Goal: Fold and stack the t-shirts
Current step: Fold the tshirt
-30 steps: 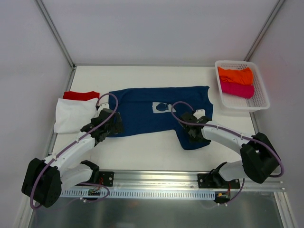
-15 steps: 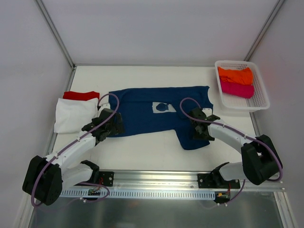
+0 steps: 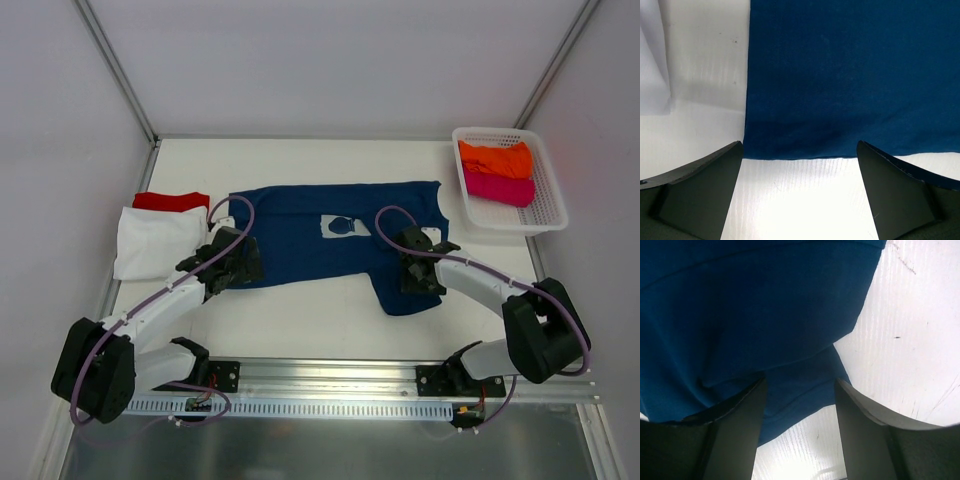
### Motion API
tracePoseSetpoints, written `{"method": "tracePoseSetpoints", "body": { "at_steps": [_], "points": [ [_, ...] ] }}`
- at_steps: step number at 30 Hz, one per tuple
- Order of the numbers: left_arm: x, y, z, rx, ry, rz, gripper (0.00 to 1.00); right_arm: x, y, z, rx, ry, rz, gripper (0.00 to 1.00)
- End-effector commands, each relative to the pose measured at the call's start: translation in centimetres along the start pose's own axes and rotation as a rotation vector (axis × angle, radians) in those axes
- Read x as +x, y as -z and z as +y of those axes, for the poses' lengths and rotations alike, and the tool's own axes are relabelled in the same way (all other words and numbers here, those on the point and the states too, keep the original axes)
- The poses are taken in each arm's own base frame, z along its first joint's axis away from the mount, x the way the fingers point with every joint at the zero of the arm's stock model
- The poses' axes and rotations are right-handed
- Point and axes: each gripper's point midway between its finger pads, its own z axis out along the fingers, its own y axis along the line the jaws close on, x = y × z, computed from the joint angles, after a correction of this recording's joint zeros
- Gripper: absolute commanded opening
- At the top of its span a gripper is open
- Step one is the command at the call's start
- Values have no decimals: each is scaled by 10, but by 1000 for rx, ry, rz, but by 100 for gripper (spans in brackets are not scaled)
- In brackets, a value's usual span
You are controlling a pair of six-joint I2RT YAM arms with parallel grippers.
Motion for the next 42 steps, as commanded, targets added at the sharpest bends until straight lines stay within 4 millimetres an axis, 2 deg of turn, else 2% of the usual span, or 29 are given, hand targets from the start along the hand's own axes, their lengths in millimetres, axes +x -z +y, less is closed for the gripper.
{"method": "tracePoseSetpoints", "body": {
  "at_steps": [1,7,12,15,18,19,20,24,27,31,34,36,39,42],
  "points": [
    [-8,2,-12,40,-19,-3,99,-4,0,-1,1,-5,-3,60],
    [-6,0,-12,35,-25,8,99,-3,-4,-10,22,-39,20,64],
    [-7,0,-13,37,-26,7,99,-4,-8,-8,6,-47,52,67],
    [-7,0,-13,38,-34,9,99,-3,-11,-3,-9,-38,76,61],
    [-9,0,-14,41,-36,4,99,-2,-14,5,-44,-28,101,29],
    [-9,1,-13,39,-37,1,99,0,-14,8,-58,-26,106,8],
    [-9,1,-12,38,-38,-1,99,0,-14,8,-62,-25,108,1],
    [-10,3,-12,44,-39,-4,99,5,-9,5,-73,-20,105,0],
    [-12,3,-13,48,-37,-6,99,8,4,-1,-79,-25,86,0],
    [-11,2,-15,50,-31,4,99,5,35,-7,-128,-47,-1,1],
    [-10,1,-18,59,-27,18,99,13,50,-11,-148,-43,-5,1],
    [-10,0,-19,61,-23,23,99,11,60,-13,-165,-51,-37,1],
    [-9,-1,-20,60,-24,32,99,15,64,-16,-169,-44,-36,0],
    [-9,-2,-22,67,-28,39,99,18,57,-15,-155,-34,-15,0]
  ]
}}
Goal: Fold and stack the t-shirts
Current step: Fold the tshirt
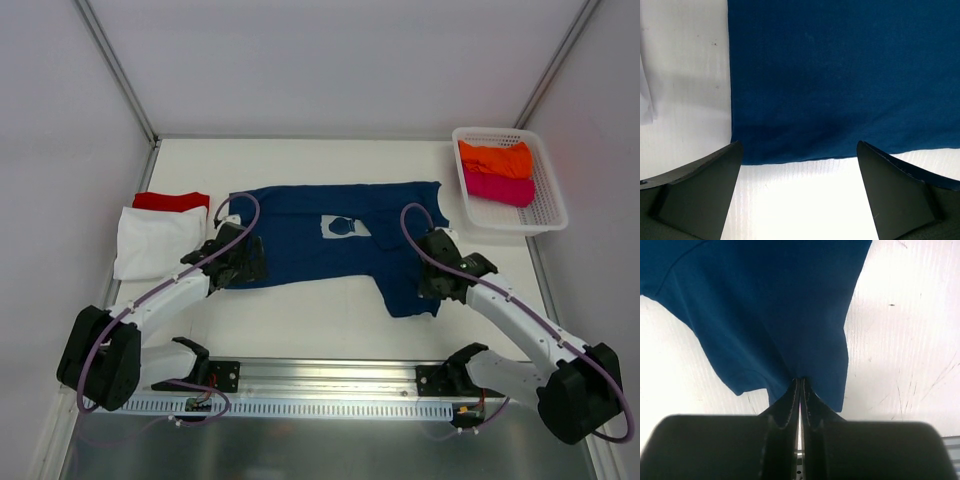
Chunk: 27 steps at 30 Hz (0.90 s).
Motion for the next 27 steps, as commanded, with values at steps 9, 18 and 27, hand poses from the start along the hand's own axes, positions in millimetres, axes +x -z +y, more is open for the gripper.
{"method": "tracePoseSetpoints", "body": {
  "at_steps": [9,18,27],
  "points": [
    [-5,2,11,-87,9,5,99,15,-11,6,25,32,80,0],
    [0,2,23,-184,21,55,99,11,-11,12,10,36,72,0],
    [24,-18,13,-177,1,207,99,10,-11,14,4,42,67,1]
  ]
}}
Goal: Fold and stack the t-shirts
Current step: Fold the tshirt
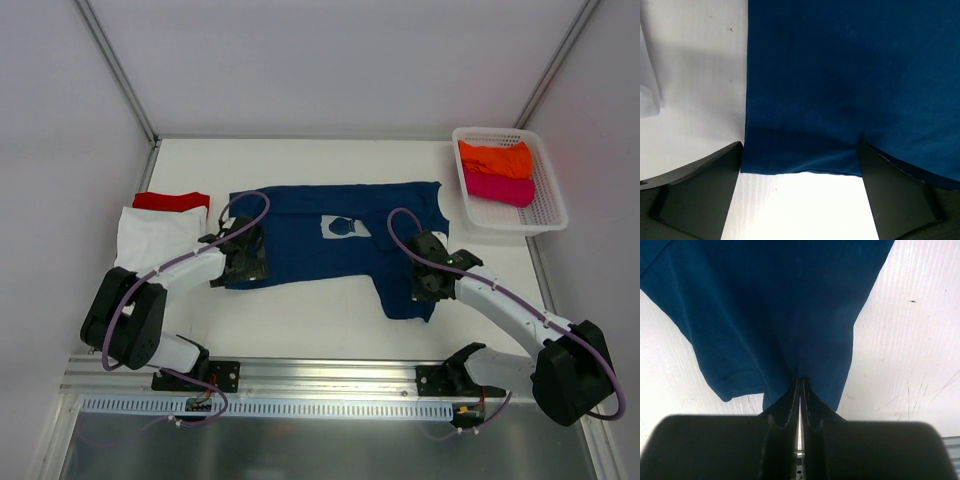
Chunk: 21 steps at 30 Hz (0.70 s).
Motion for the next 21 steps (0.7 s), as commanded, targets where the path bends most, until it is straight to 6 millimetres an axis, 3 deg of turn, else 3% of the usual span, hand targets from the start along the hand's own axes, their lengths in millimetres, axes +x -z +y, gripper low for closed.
{"method": "tracePoseSetpoints", "body": {
  "at_steps": [1,4,5,7,8,12,16,21],
  "points": [
    [10,1,-3,10,3,58,99,-5,5,4,-14,-14,-16,0],
    [13,-1,-2,4,4,69,88,-6,5,4,-15,-16,-22,0],
    [14,-3,-3,4,1,75,74,-7,5,4,-13,-16,-23,1],
    [14,-3,-4,6,-5,78,56,-9,6,4,-10,-15,-27,1],
    [13,-3,-3,1,-5,78,38,-9,5,4,-8,-15,-26,1],
    [11,-3,-2,-15,-3,76,5,-15,3,3,18,-10,-34,0],
    [1,-1,-5,-21,-13,66,1,-33,3,5,41,-13,-74,0],
    [-16,3,-14,-10,-35,46,5,-58,1,14,43,-5,-110,0]
  ]
}}
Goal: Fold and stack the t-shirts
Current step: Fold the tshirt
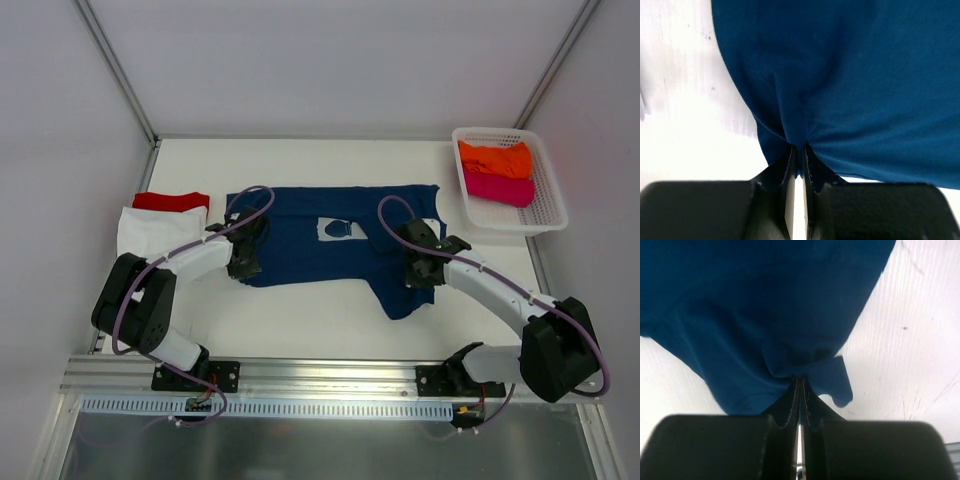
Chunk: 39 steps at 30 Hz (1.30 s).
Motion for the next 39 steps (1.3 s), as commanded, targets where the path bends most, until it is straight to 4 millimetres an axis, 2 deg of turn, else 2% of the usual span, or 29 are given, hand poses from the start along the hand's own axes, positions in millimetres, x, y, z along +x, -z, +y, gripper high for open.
{"method": "tracePoseSetpoints", "body": {
  "at_steps": [1,3,5,7,11,13,15,16,18,19,22,25,26,28,32,39],
  "points": [
    [-20,8,-5,-14,-35,-24,6,-37,4,7,15,-6,-81,1],
    [-30,11,-8,-17,-50,-40,7,-55,6,8,22,-8,-105,0],
    [-47,15,-15,-16,-51,-63,7,-65,1,10,30,-5,-100,0],
    [-66,16,-21,-12,-55,-84,8,-84,0,11,18,-20,-117,0],
    [-93,12,-24,-15,-44,-77,8,-110,-14,9,35,-27,-103,1],
    [-108,8,-21,-17,-21,-77,8,-129,-15,7,38,-37,-119,1],
    [-115,4,-19,-14,-12,-66,8,-137,-24,7,45,-34,-103,1],
    [-123,1,-15,-14,8,-66,8,-151,-23,7,36,-45,-121,0],
    [-131,-1,-10,-18,25,-62,8,-159,-34,5,44,-41,-102,1],
    [-134,-6,-3,-28,39,-52,8,-172,-32,7,36,-49,-124,0],
    [-142,-10,5,-35,58,-47,8,-192,-40,7,27,-58,-127,0],
    [-154,-12,5,-38,51,-53,8,-204,-51,5,20,-61,-114,1],
    [-157,-12,5,-36,51,-54,8,-214,-48,6,13,-67,-129,0],
    [-164,-14,0,-24,37,-49,8,-218,-55,5,12,-67,-116,1],
    [-175,-13,-4,-21,34,-57,8,-237,-55,6,-6,-79,-137,1],
    [-202,-4,-10,-11,34,-99,11,-252,-64,6,-15,-85,-127,1]
  ]
}}
